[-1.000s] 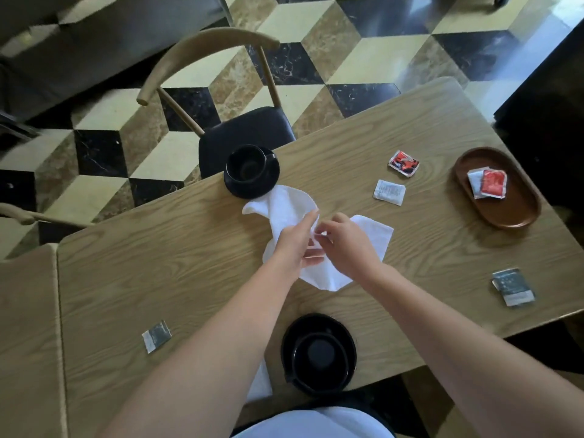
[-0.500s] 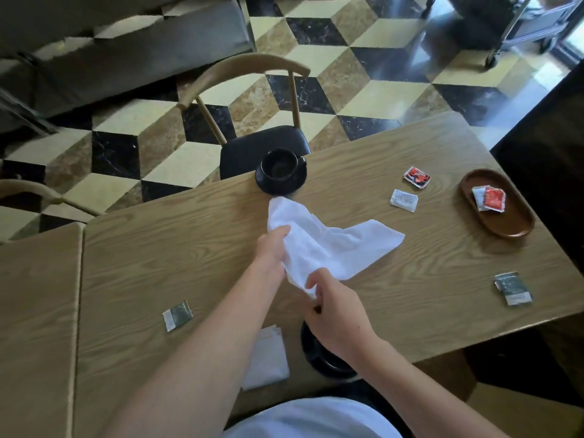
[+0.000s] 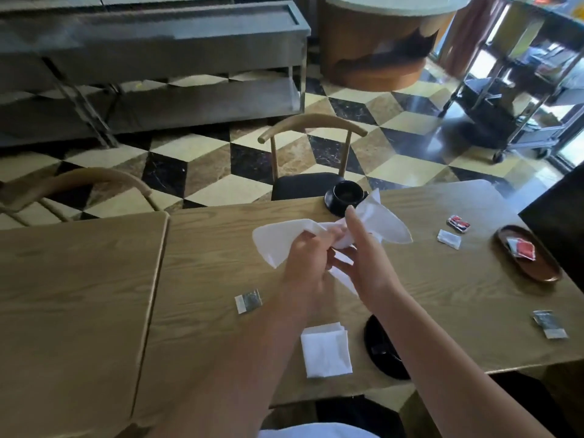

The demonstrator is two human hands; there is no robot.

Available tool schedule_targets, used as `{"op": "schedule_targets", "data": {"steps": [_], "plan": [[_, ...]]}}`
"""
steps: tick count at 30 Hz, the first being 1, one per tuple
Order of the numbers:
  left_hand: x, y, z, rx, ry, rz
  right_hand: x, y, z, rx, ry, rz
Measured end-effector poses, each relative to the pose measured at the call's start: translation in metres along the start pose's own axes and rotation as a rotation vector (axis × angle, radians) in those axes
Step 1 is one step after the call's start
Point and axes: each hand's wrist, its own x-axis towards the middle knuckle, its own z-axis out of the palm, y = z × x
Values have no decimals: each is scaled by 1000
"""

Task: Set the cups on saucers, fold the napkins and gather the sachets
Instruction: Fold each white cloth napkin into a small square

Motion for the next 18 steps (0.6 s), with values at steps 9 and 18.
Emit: {"op": "schedule_targets", "data": {"steps": [9, 18], "plan": [[-46, 43, -117, -690, 135, -20, -26, 2, 87, 165, 48, -171], [-13, 86, -197, -596, 411, -4, 23, 16, 97, 264, 349, 91]]}}
